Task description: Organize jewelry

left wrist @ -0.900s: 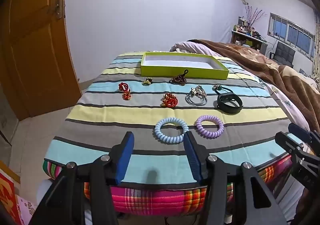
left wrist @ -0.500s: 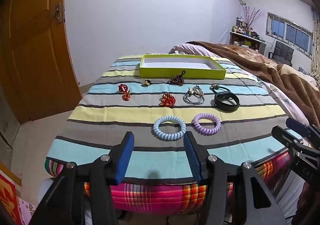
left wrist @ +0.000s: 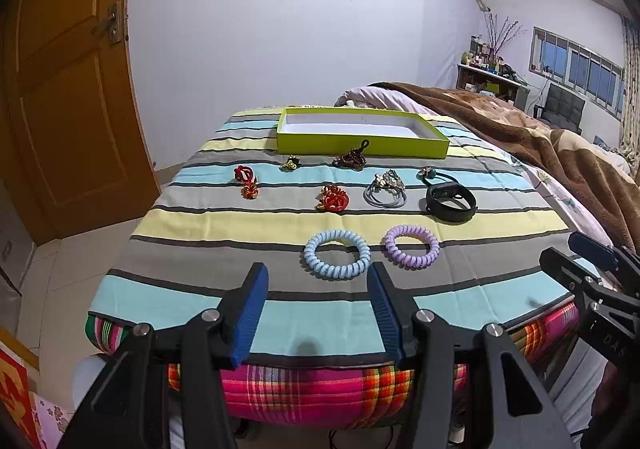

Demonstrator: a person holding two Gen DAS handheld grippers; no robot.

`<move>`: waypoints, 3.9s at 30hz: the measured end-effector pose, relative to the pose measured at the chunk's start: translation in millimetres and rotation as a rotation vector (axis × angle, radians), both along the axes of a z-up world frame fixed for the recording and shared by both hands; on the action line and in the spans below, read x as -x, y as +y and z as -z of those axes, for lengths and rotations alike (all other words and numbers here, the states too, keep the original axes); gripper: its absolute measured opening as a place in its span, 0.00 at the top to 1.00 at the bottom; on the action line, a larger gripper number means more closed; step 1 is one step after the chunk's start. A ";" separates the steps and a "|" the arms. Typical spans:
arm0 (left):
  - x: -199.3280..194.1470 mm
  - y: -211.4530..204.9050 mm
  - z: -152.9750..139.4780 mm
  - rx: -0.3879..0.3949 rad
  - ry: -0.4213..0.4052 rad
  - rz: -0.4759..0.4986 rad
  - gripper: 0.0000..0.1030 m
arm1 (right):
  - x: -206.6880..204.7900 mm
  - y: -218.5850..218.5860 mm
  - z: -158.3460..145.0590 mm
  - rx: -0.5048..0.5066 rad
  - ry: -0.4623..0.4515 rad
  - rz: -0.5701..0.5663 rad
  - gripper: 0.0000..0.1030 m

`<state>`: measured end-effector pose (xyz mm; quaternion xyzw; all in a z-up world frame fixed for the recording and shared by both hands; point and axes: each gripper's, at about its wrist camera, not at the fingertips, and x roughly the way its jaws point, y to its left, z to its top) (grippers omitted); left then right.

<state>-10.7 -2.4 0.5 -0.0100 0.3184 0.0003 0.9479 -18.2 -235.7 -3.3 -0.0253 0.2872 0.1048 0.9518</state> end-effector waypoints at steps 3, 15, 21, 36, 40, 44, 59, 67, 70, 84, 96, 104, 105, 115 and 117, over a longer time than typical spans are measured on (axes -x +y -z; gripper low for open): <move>0.4 0.0 -0.6 0.002 -0.002 -0.003 0.48 | 0.0 0.4 1.0 0.002 0.003 0.000 0.42; 1.1 1.5 -0.8 0.011 -0.006 -0.005 0.48 | 0.1 2.2 2.9 0.005 0.006 -0.001 0.42; 0.9 2.0 -0.5 0.011 -0.003 -0.005 0.48 | -0.3 2.5 3.2 0.005 0.007 0.000 0.42; 1.4 2.3 -0.1 0.014 -0.003 -0.006 0.48 | 1.5 2.0 3.3 0.006 0.006 0.001 0.42; 1.5 2.1 0.0 0.014 -0.002 -0.006 0.48 | 1.0 2.1 3.6 0.006 0.006 0.000 0.42; 1.5 1.9 0.0 0.013 -0.003 -0.007 0.48 | 0.9 2.1 3.4 0.006 0.006 0.000 0.42; 1.0 2.2 0.4 0.015 -0.001 -0.005 0.48 | 0.1 1.9 2.1 0.007 0.008 0.000 0.42; -0.6 3.5 2.8 0.019 0.003 -0.012 0.48 | -0.6 2.5 1.7 0.010 0.009 -0.001 0.42; -1.8 4.3 3.4 0.020 0.004 -0.016 0.48 | -0.5 2.2 1.8 0.009 0.009 -0.002 0.42; -27.7 12.7 12.6 0.024 0.067 -0.009 0.48 | -22.0 1.2 1.8 0.016 0.016 -0.003 0.42; -65.9 22.6 32.0 0.121 0.182 -0.016 0.48 | -73.0 3.8 4.2 0.000 0.079 -0.030 0.42; -80.8 17.3 36.6 0.084 0.206 -0.003 0.65 | -114.1 5.3 10.9 0.008 0.154 0.001 0.49; -82.0 16.5 36.5 0.078 0.206 -0.001 0.66 | -118.5 4.9 12.8 0.004 0.167 0.004 0.50; -94.4 13.4 37.0 0.024 0.214 0.003 0.82 | -145.0 9.8 25.7 0.009 0.249 0.006 0.71; -97.4 12.9 36.8 0.019 0.215 0.006 0.85 | -149.4 11.1 28.1 0.014 0.265 0.003 0.76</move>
